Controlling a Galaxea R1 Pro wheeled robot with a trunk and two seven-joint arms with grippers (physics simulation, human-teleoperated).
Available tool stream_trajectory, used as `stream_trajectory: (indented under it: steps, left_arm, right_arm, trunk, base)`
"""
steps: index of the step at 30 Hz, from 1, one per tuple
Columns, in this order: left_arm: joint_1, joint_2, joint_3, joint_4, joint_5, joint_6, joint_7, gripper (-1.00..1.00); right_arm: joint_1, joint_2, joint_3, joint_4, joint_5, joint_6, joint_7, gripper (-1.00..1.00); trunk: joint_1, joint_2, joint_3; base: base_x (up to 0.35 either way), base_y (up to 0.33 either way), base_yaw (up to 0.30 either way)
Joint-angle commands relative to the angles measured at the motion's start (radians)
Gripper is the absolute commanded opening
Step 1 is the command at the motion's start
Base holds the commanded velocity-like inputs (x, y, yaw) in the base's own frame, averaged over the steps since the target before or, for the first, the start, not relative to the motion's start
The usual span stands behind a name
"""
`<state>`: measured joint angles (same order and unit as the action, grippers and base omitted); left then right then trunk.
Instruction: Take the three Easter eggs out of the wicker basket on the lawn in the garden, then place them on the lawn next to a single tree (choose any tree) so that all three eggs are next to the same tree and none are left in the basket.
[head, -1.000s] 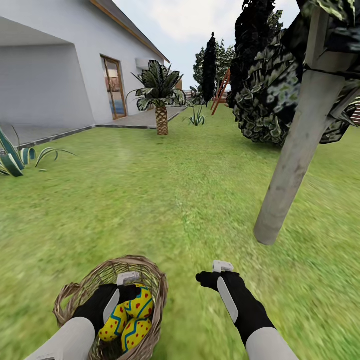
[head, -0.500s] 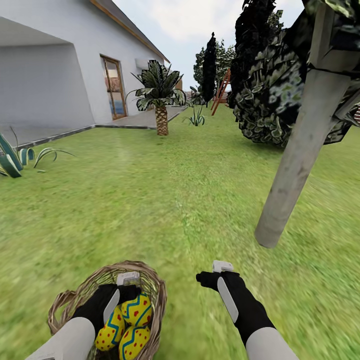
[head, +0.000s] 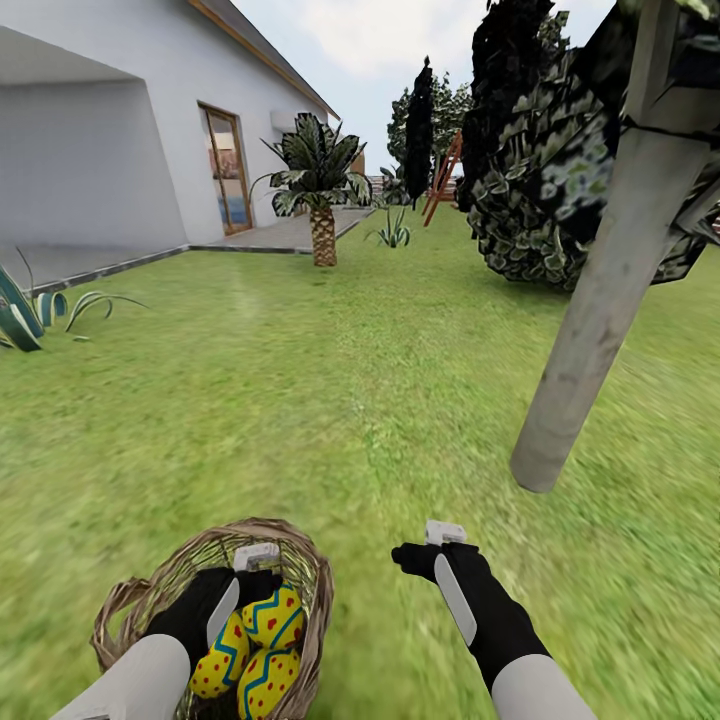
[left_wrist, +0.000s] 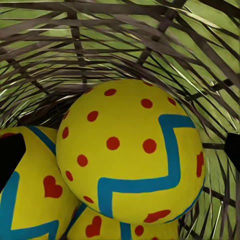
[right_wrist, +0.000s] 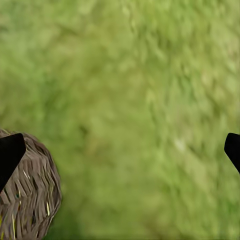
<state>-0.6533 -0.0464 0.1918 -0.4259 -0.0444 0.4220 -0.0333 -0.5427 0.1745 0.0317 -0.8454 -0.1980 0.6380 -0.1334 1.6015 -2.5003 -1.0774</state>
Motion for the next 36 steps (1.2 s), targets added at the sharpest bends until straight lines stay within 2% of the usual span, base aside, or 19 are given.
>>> stream_trajectory:
  steps: [1,4,9,17,22,36]
  left_arm:
    - [0.000,-0.001,0.008,-0.002,-0.005,0.006,-0.003,1.00]
    - [0.000,-0.001,0.007,-0.002,-0.005,0.006,-0.003,1.00]
    - [0.000,-0.001,0.006,-0.002,-0.003,0.005,-0.005,1.00]
    - [0.000,0.003,0.006,-0.002,-0.003,0.004,-0.005,1.00]
    - [0.000,0.015,0.006,-0.001,-0.003,-0.042,-0.008,1.00]
    - [0.000,0.016,-0.004,-0.001,-0.005,-0.051,-0.018,1.00]
  right_arm:
    - [0.000,0.000,0.002,-0.001,-0.011,0.003,-0.009,1.00]
    - [0.000,0.000,0.002,-0.001,-0.011,0.003,-0.010,1.00]
    - [0.000,0.000,0.002,-0.001,-0.011,0.003,-0.009,1.00]
    - [0.000,0.000,0.002,-0.001,-0.011,0.003,-0.010,1.00]
    - [0.000,0.000,0.001,-0.001,-0.011,0.002,-0.009,1.00]
    - [0.000,0.000,0.002,-0.001,-0.011,0.002,-0.009,1.00]
  trunk:
    - [0.000,0.000,-0.001]
    - [0.000,0.000,-0.001]
    - [0.002,-0.002,-0.020]
    - [0.002,-0.002,-0.020]
    - [0.004,-0.003,-0.040]
    - [0.004,-0.003,-0.040]
  base:
    - [0.000,0.000,0.000]
    - [0.000,0.000,0.000]
    - [0.000,0.000,0.000]
    - [0.000,0.000,0.000]
    - [0.000,0.000,0.000]
    - [0.000,0.000,0.000]
